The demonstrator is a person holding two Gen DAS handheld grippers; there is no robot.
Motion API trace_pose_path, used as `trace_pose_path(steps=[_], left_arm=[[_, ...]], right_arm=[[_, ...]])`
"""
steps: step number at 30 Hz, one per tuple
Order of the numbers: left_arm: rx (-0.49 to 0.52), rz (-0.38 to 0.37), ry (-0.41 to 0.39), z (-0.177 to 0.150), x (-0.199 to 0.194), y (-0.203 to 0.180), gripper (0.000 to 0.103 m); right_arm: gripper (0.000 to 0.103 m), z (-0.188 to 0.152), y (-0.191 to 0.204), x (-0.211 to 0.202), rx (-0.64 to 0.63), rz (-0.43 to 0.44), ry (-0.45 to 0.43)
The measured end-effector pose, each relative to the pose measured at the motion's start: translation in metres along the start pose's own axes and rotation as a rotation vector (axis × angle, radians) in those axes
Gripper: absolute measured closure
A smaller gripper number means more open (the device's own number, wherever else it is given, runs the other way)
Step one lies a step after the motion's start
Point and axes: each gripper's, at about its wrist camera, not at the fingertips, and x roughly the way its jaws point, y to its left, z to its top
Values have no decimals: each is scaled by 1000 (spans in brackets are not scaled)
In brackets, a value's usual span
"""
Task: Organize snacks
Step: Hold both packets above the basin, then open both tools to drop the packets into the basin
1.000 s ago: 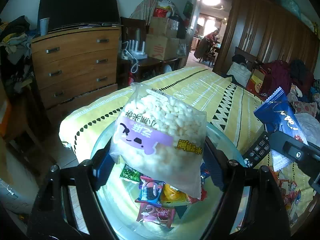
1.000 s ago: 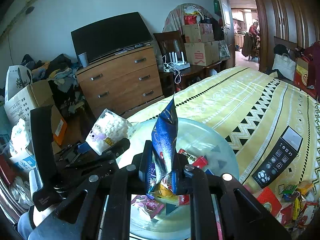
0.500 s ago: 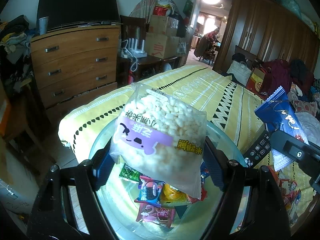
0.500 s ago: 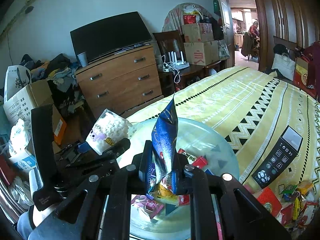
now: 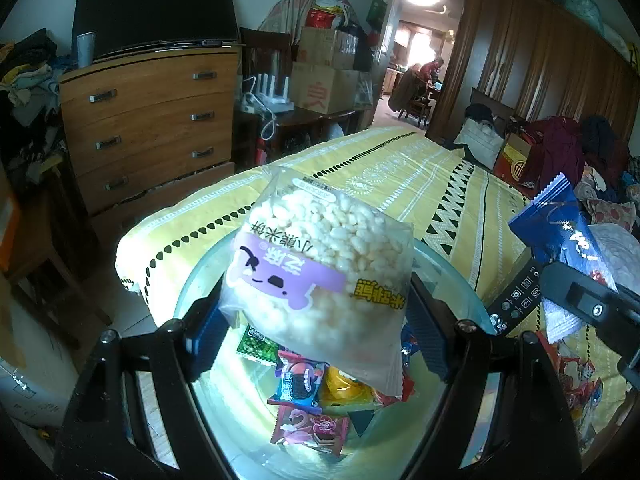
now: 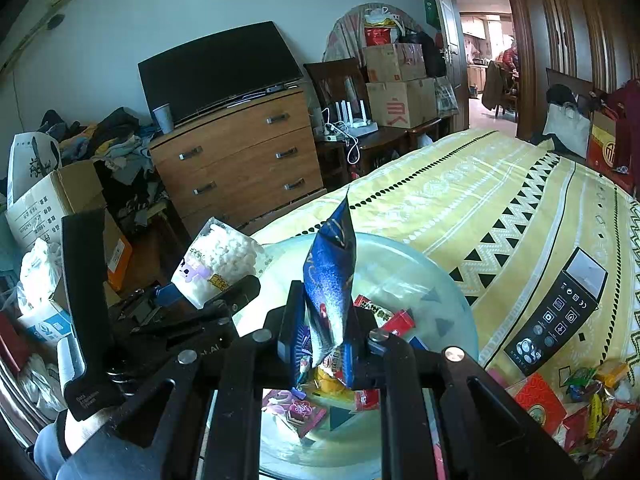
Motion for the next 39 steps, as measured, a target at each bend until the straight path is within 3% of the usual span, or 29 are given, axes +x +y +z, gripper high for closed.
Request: trace_pose_path(steps=[30, 39], left_arm=[[-7, 6, 24, -6, 9, 5, 22], [-8, 29, 44, -10, 15, 6, 18]], right_arm=[[85, -13, -13, 12, 23, 1, 25], [84, -14, -16, 15, 32, 2, 38]])
